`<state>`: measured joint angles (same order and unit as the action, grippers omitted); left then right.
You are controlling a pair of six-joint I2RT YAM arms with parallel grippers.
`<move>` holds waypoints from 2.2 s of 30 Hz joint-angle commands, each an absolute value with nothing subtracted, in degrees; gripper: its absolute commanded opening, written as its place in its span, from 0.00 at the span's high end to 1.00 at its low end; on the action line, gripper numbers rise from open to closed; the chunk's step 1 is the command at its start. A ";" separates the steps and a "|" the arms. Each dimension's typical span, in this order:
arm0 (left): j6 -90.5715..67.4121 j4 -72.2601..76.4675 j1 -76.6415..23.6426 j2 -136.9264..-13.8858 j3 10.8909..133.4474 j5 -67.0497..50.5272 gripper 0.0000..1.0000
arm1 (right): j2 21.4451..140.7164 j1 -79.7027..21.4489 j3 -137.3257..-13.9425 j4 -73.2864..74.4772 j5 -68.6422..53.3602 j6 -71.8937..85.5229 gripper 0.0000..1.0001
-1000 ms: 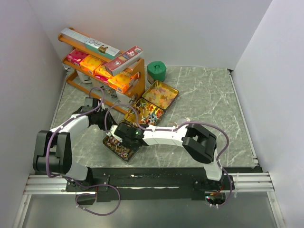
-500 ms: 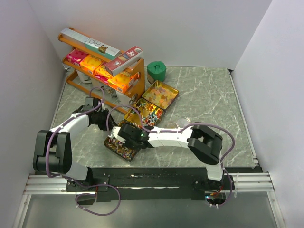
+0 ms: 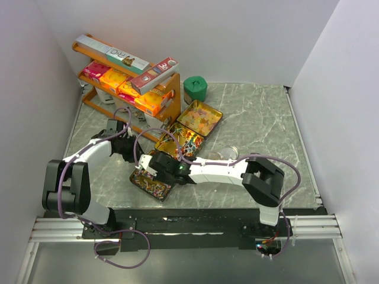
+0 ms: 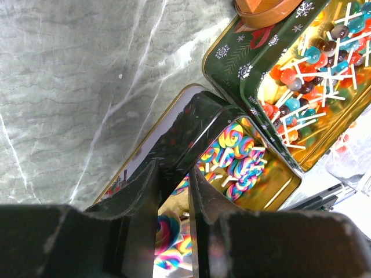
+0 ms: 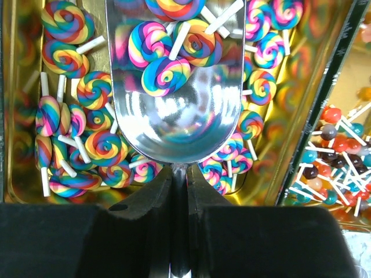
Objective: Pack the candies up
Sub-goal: Scoop the fake candies from the storage box, then place the fake candies in the packing bottle.
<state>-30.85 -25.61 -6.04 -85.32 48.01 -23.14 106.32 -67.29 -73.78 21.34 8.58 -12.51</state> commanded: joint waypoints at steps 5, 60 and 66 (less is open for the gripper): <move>-31.20 -27.51 -6.24 -86.31 50.71 -22.85 0.99 | 100.55 -67.24 -70.93 15.65 9.05 -12.92 1.00; -31.73 -30.32 -6.24 -83.58 57.75 -14.24 0.10 | 68.91 -58.02 -63.98 63.36 13.72 21.79 1.00; -32.69 -28.48 -6.24 -82.44 56.08 -12.04 0.04 | 69.26 -53.70 -65.74 70.31 11.16 22.59 1.00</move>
